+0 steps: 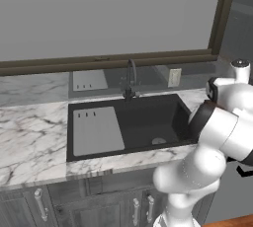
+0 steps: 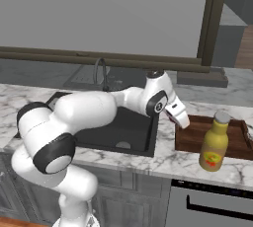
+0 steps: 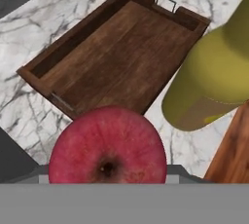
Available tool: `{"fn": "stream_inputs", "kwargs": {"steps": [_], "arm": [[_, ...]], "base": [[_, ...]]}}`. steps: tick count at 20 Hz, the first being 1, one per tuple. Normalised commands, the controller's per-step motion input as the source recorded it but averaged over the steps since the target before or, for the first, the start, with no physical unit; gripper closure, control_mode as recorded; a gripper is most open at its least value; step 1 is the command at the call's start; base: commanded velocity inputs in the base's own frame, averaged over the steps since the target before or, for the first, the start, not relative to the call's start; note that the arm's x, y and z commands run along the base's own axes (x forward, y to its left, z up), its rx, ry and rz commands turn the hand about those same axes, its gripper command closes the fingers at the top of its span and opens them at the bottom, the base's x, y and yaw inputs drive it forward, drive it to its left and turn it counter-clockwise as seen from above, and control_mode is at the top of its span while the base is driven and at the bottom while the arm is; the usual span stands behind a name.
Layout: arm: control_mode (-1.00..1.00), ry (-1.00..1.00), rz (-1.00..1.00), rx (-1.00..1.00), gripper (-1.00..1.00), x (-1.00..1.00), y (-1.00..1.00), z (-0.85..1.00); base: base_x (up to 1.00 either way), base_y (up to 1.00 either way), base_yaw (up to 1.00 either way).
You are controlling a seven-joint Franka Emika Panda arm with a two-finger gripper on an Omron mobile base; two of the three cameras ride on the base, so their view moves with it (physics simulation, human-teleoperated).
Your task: Pick up all produce items and place them in the sink. Turn on the sink faucet to wash them. Then turn the sink off and put them in the tray.
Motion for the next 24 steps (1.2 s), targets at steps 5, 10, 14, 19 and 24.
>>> {"fn": "stream_inputs", "kwargs": {"steps": [5, 10, 14, 19, 24], "arm": [[-1.00, 0.00, -0.02, 0.07, 1.00, 0.02, -0.30, -0.24], [-1.00, 0.00, -0.01, 0.07, 1.00, 0.06, -0.25, -0.18], [-1.00, 0.00, 0.00, 0.04, 1.00, 0.24, -0.07, -0.12], [-1.00, 0.01, 0.00, 0.01, 1.00, 0.33, 0.00, -0.10], [-1.00, 0.02, 0.00, 0.01, 1.00, 0.24, -0.01, -0.16]], "base": [[0.00, 0.00, 0.00], [0.00, 0.00, 0.00], [0.00, 0.00, 0.00], [0.00, 0.00, 0.00], [0.00, 0.00, 0.00]]}}
